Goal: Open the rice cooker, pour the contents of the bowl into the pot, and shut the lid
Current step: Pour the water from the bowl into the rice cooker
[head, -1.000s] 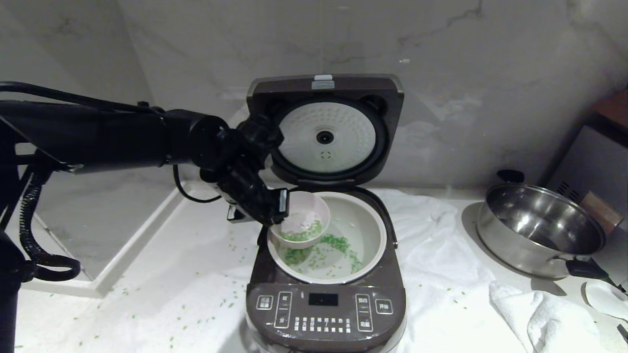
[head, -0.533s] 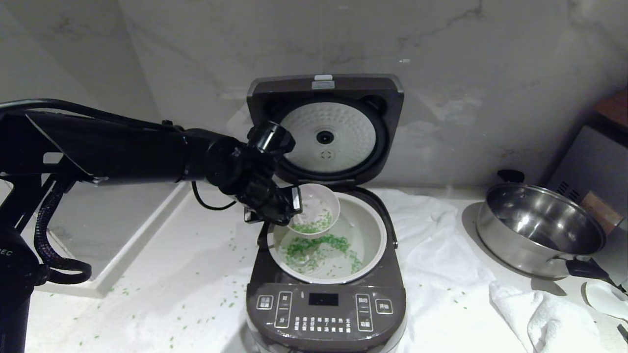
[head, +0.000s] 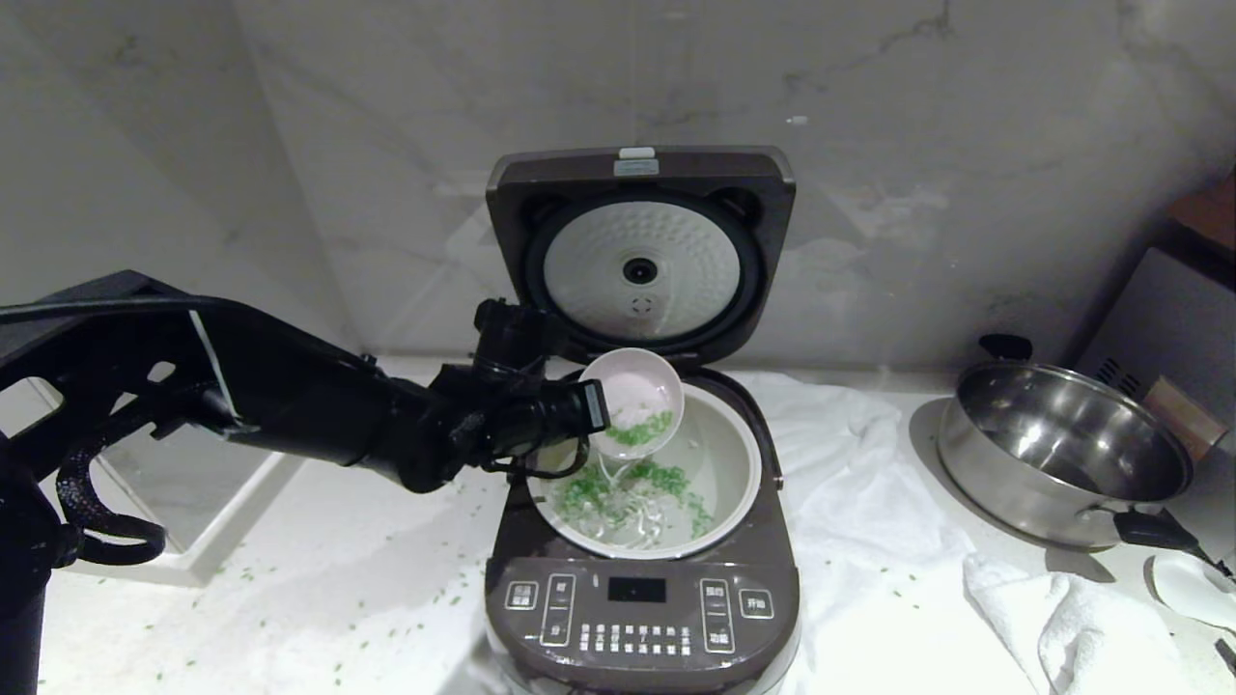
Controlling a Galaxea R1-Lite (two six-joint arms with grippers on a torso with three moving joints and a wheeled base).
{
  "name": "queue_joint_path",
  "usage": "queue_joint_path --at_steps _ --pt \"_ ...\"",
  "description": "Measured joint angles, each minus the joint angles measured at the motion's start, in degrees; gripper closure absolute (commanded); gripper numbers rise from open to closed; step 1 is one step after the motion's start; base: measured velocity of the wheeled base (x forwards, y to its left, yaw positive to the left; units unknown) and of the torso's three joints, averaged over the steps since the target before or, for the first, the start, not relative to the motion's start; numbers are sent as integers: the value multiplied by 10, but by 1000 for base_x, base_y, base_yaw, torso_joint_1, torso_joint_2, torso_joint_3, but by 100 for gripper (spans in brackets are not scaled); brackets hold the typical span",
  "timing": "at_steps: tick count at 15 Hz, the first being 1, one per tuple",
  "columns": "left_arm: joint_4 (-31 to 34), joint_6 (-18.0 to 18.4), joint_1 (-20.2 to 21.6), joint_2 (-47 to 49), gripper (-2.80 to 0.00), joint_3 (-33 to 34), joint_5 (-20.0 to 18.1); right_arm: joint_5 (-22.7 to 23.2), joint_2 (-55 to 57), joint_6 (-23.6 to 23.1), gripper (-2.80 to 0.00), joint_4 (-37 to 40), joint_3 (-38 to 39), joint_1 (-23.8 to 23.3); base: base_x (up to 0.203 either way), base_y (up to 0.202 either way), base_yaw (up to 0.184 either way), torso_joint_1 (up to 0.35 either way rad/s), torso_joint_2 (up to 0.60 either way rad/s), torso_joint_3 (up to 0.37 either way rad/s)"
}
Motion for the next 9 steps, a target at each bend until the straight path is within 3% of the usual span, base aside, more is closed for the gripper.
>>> queue_joint_path --at_steps 4,6,7,9 --pt "-367 4 -5 52 0 97 -1 0 0 0 0 0 0 0 0 0 0 0 0 0" --pt "-540 32 -6 98 0 125 2 0 0 0 0 0 0 0 0 0 0 0 0 0" --pt "-603 63 -8 118 0 140 7 0 0 0 0 0 0 0 0 0 0 0 0 0" --pt "-652 102 -17 141 0 158 31 0 0 0 0 0 0 0 0 0 0 0 0 0"
